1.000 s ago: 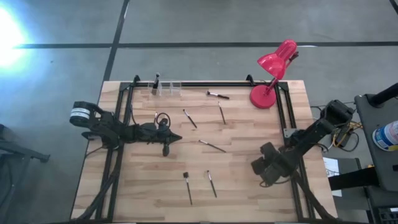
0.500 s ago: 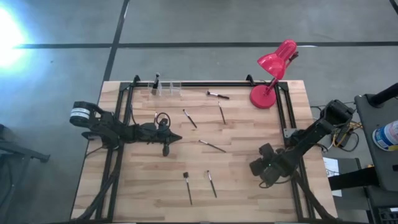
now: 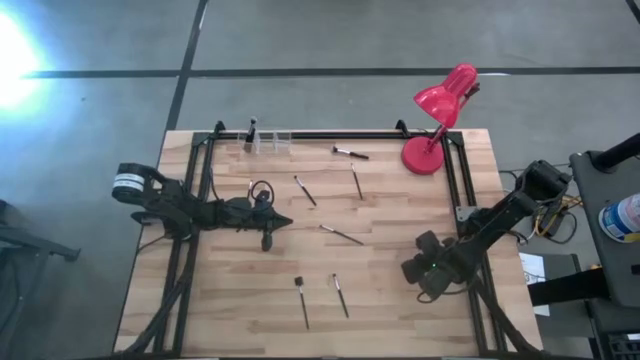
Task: Put items in baskets/containers
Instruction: Put the black eyeshadow brush into the transparent organizer
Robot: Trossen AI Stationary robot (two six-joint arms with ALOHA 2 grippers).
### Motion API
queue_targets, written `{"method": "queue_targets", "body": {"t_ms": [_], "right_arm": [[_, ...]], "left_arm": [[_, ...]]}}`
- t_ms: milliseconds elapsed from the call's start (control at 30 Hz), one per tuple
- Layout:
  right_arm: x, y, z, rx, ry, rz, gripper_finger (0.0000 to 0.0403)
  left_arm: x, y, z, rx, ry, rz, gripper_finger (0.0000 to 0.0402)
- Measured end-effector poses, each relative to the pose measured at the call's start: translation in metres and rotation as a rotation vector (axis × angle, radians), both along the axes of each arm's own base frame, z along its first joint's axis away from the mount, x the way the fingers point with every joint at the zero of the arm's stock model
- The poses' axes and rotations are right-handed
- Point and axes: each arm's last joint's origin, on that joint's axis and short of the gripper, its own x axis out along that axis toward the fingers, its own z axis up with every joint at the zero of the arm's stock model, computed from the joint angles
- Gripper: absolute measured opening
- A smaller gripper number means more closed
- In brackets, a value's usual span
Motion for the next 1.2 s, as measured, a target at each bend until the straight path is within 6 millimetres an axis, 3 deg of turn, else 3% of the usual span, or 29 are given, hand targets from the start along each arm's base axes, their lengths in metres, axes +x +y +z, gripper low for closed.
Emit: {"method": "queue_targets", "body": {"t_ms": [267,600,767,933,1200], "right_arm": [[0.005,0.005,0.005,0.01,-0.005,0.08,0.001],[0.03,0.019,0.039,-0.179,-0.198,0.247,0.0009],[0.045,0.017,0.051,-0.335,-0.3,0.316,0.0009],[0.07,0.01,0.054,-0.437,-0.416,0.421,0.0008],[0.11,-0.017,0.069,-0.627,-0.655,0.577,0.0008]], "left_arm": [[0.0,0.0,0.0,-0.021,-0.002,0.009,0.0],[0.007,-0.002,0.002,-0.103,0.02,-0.014,0.0],[0.023,-0.016,0.013,-0.041,-0.009,-0.103,0.0],[0.045,-0.032,0.035,0.122,-0.076,-0.014,0.0012],[0.089,-0.04,0.069,0.034,-0.098,-0.082,0.0073]]}}
